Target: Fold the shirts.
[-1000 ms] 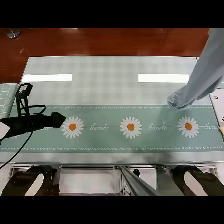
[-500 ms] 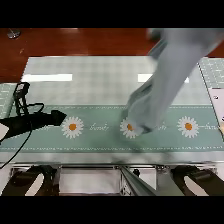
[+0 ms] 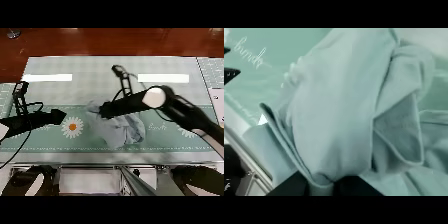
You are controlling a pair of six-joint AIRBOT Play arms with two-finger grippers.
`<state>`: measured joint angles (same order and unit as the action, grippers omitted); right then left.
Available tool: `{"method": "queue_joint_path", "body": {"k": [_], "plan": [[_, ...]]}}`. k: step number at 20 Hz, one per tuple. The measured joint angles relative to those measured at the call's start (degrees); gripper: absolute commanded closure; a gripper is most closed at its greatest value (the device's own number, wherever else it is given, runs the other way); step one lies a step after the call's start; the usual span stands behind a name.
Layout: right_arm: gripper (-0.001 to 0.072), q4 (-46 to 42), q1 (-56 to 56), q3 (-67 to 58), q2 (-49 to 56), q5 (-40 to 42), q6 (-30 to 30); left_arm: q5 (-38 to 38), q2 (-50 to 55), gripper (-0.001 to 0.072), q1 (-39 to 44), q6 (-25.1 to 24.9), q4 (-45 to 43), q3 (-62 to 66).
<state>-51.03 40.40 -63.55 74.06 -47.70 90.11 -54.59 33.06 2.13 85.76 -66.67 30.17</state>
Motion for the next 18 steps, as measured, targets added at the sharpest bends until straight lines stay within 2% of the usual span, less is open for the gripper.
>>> {"method": "queue_joint_path", "body": {"k": [1, 4, 7, 10, 12, 15, 18], "plan": [[0.0077, 2.4, 0.6, -0.4, 2.4, 0.1, -1.4, 0.0, 0.0, 0.0006, 0.0, 0.0, 0.5, 0.0], [0.0092, 6.7, -1.6, -3.3, 6.5, -4.3, -5.0, -1.0, 0.1, 0.0006, -0.1, 0.0, 2.0, 0.2], [0.0093, 6.4, -11.6, -5.7, 4.1, -13.5, -6.6, -3.7, 1.2, 0.0007, -1.8, -0.1, 2.3, 1.2], [0.0093, -1.0, -26.2, -3.3, -4.6, -20.2, -5.9, -7.3, 4.2, 0.0007, -4.7, -0.7, 2.4, 0.0], [0.0094, -6.5, -35.9, 3.4, -12.2, -22.7, -5.1, -8.0, 7.5, 0.0007, -6.6, -1.5, 4.0, -2.6], [0.0094, -8.7, -48.0, 19.1, -23.1, -23.0, -4.6, -8.3, 14.3, 0.0007, -8.5, -7.0, 12.9, -6.8], [0.0095, -3.9, -53.9, 33.8, -30.8, -21.9, -6.1, -7.8, 21.8, 0.0007, -8.6, -16.5, 26.1, -9.7]]}}
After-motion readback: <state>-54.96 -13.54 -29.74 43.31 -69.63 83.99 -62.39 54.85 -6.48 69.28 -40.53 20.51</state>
